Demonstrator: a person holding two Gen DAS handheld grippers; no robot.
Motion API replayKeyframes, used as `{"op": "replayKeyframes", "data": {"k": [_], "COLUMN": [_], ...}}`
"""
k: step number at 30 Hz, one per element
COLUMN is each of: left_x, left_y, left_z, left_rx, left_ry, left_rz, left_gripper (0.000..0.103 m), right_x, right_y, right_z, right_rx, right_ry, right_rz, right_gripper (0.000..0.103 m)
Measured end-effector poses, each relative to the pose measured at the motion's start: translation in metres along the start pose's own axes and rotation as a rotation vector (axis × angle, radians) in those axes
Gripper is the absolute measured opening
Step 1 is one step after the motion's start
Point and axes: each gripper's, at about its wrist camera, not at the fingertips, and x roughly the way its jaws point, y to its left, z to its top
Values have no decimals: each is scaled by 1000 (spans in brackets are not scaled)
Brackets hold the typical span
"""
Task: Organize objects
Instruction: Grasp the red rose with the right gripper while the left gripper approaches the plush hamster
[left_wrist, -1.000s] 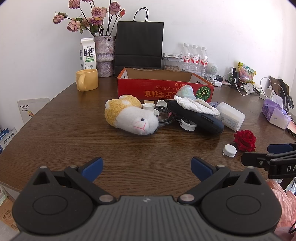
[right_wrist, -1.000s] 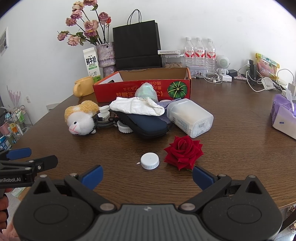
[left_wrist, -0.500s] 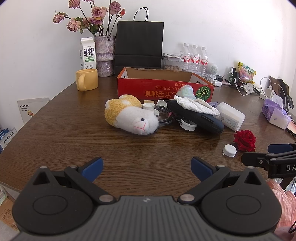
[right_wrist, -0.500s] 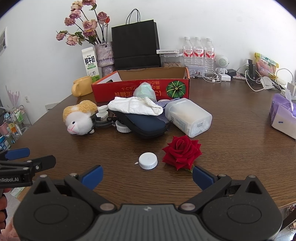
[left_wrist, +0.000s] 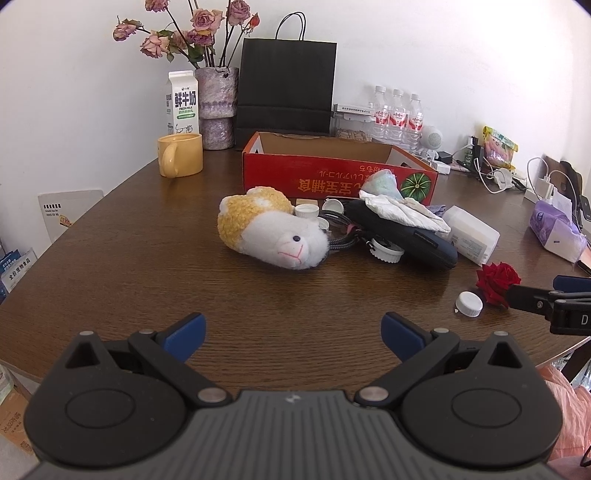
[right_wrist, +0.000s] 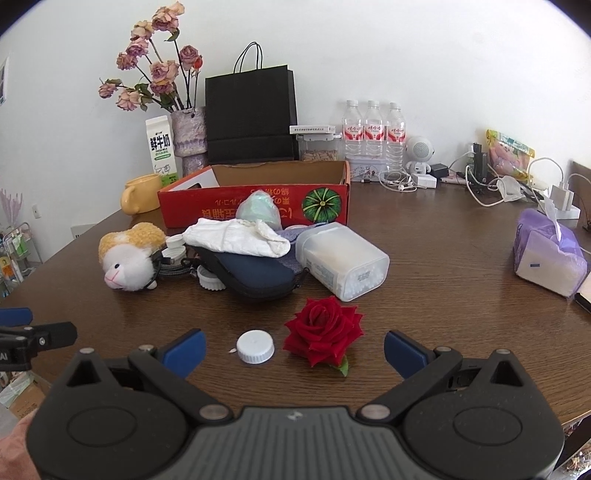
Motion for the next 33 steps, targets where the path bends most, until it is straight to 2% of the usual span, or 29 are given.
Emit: {"op": "replayKeyframes", "data": {"k": [5, 11, 17, 20, 25, 33], "left_x": [5, 13, 19, 21, 26, 35], "left_y": [6, 10, 12, 13, 16, 18], "left_z": [2, 4, 5, 4, 5, 14], "left_rx": [-19, -18, -26, -29, -38, -58], "left_ry": [5, 10, 21, 29, 35, 23], "left_rz": [12, 21, 26, 23, 20, 20], "left_gripper": [103, 103, 103, 103, 103, 103], "right_x": [7, 28, 43, 48, 49, 46], "right_y": [-13, -23, -31, -34, -33, -26], "right_z": [-3, -6, -12, -12, -12, -6], "right_rx": [-14, -39, -28, -10, -17, -20], "right_ry": [-71, -50, -32, -14, -39, -82], "right_rz": [-3, -10, 26, 74, 101, 119], "right_gripper": [102, 93, 68, 38, 34, 32]}}
